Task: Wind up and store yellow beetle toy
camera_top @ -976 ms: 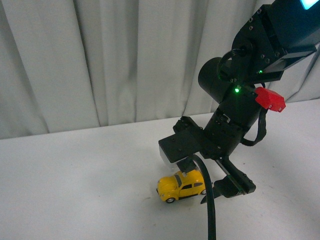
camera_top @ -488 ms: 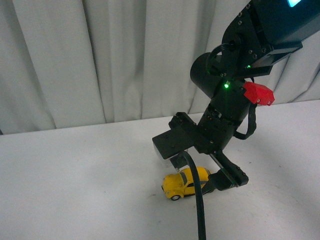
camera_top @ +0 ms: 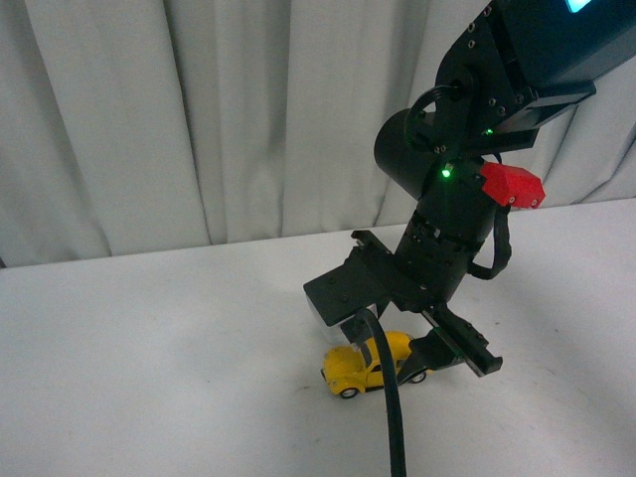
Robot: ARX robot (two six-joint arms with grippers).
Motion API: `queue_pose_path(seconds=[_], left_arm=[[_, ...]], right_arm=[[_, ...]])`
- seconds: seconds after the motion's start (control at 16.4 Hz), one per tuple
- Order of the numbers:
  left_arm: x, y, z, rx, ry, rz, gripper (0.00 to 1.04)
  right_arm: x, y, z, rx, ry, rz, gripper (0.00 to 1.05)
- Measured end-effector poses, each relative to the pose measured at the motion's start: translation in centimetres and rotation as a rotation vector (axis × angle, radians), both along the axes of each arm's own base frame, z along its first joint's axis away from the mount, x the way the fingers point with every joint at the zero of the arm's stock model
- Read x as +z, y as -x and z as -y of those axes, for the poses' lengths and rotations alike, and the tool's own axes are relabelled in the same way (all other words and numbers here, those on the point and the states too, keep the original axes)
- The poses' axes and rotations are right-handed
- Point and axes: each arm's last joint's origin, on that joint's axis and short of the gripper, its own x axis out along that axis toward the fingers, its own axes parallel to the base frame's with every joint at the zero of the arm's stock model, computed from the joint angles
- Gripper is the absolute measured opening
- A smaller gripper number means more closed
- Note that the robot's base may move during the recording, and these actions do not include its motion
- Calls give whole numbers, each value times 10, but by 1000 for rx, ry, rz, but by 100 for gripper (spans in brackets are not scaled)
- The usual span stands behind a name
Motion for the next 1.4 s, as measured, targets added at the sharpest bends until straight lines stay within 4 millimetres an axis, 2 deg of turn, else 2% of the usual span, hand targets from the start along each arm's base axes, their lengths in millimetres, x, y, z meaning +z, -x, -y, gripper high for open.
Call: queue_pose_path(seconds=[0.12,0.3,0.61,1.04,1.4], left_arm=[[0,0,0,0,0,0,98],[0,0,0,0,0,0,98],[0,0,0,0,0,0,98],[0,0,0,0,0,0,98],[0,0,0,0,0,-1,98]], right_arm=[[1,0,0,0,1,-3,49],[2,-1,0,-16,1,-3,38],[2,-2,0,-100,2,-18,37],[-1,1,1,-123,-5,1,36],[-2,6,16,-122,-11,24,36]])
